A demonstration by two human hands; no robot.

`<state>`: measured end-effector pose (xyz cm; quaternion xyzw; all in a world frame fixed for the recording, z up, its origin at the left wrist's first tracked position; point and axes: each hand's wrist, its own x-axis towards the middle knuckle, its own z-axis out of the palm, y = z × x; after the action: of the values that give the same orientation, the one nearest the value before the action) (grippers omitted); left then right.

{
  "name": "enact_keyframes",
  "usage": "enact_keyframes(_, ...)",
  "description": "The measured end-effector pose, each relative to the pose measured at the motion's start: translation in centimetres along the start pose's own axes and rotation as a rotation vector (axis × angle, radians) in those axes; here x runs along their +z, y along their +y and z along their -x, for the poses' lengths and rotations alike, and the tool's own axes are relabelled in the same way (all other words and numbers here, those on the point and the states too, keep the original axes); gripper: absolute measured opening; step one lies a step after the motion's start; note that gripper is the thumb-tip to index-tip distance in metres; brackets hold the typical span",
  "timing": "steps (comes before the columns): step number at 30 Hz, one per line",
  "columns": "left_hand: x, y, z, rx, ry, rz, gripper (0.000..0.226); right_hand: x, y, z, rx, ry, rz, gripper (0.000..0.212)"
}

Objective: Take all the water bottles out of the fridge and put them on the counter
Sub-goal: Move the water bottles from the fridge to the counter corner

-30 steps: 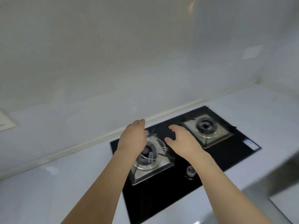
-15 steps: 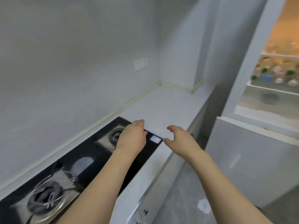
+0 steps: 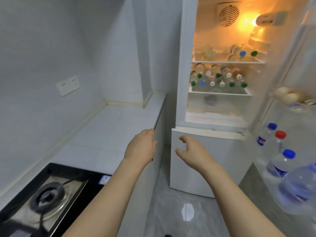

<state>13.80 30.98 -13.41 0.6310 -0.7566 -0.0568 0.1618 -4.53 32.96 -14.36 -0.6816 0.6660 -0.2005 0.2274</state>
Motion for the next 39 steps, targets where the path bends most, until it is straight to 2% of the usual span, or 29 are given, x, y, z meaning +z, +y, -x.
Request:
enact_keyframes(7,1.9,0.1,-11.2,0.056,-0.060,0.033,0.037,-2.0,1.8,-9.6,0.066,0.051,0.009,0.054)
enact_keyframes(12,2.1,1.2,-20.7,0.124,-0.044,0.072,0.043,-4.8,2.8,-17.5,0.114,0.108,0.015,0.054)
enact_keyframes(21,2.5,8.3,-31.6,0.349,0.002,0.129,0.043,-12.4,7.4,-25.4,0.201,0.267,0.031,0.053)
enact_keyframes(27,3.4,13.6,-38.1,0.463,0.094,0.098,0.038,-17.3,10.6,-30.8,0.196,0.379,0.017,0.043)
enact_keyframes(30,3.9,16.3,-41.9,0.501,0.148,0.080,0.031,-20.0,12.3,-33.6,0.181,0.423,0.008,0.046)
enact_keyframes(34,3.9,19.6,-47.3,0.487,0.198,0.108,0.025,-23.8,13.6,-37.7,0.143,0.475,0.028,0.042)
enact_keyframes(39,4.2,23.2,-54.5,0.335,0.192,0.176,0.026,-28.5,15.7,-43.0,0.132,0.613,-0.007,0.043)
